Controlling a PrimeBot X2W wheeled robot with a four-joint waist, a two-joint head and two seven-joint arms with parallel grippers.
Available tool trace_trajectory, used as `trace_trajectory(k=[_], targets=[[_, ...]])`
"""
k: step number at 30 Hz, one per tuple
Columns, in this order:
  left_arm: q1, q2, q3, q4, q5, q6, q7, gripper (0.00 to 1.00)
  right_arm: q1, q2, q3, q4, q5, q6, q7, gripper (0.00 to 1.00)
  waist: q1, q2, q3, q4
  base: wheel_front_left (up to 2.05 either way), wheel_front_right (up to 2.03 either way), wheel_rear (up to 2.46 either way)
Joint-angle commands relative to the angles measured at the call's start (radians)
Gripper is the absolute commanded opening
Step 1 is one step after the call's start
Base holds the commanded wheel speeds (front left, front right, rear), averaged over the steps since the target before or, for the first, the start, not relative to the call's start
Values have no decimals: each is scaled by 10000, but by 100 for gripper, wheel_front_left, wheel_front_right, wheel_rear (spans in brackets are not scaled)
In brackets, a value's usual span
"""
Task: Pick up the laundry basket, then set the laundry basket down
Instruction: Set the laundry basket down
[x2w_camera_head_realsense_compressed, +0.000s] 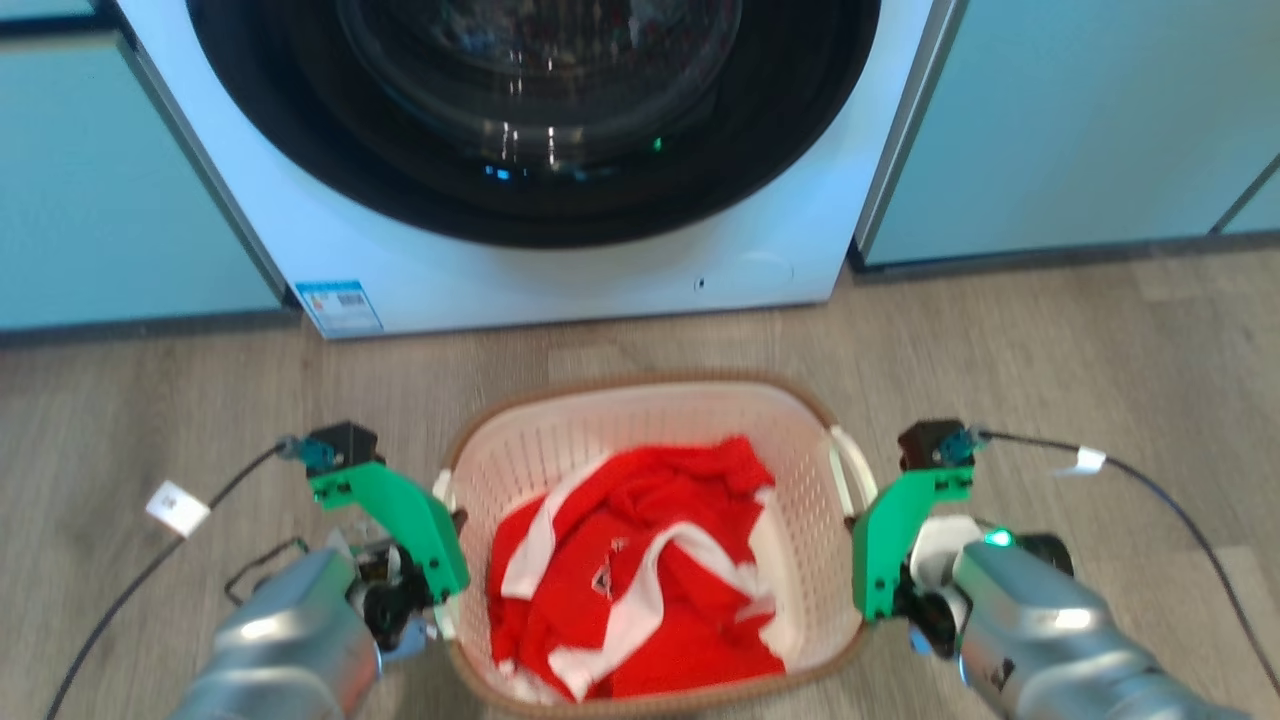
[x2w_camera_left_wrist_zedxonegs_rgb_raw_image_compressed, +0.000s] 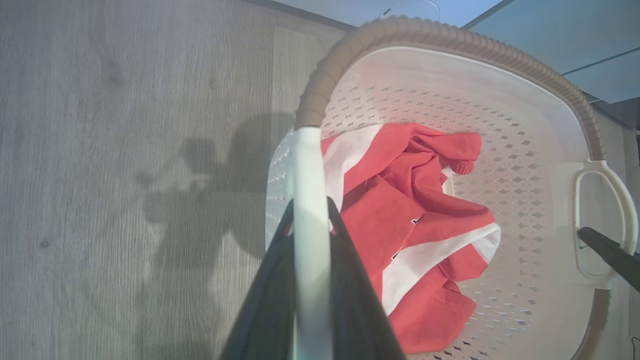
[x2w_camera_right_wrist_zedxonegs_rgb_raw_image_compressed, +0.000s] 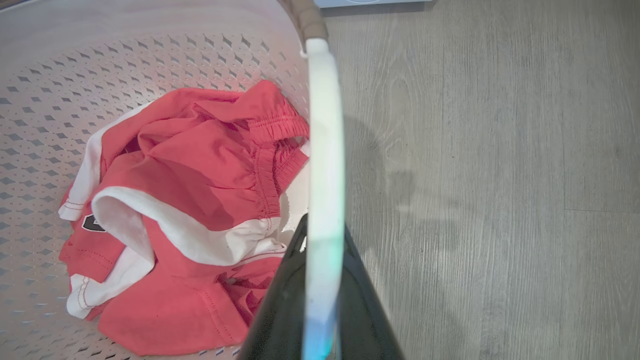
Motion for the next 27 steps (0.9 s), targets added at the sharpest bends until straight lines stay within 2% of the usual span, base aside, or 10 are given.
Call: trace_trajectory(k=[1,10,27], targets=[[-762,459,157,-25,95,21,-263,0,-466,-36,78,-46,14,-17,-176,0,0,-1,283,18,0,0,0],[-1462,504,126,-67,354,21,-1604,0,-1186,5,94,179,-124,-17,-1107,0,0,-1,1833,153,0,0,0],[-2785,630,-2,-43,946,21,-3218,0,-2470,-98,19,508,-688,-17,-2647,0,0,-1,4658,458,0,0,0]])
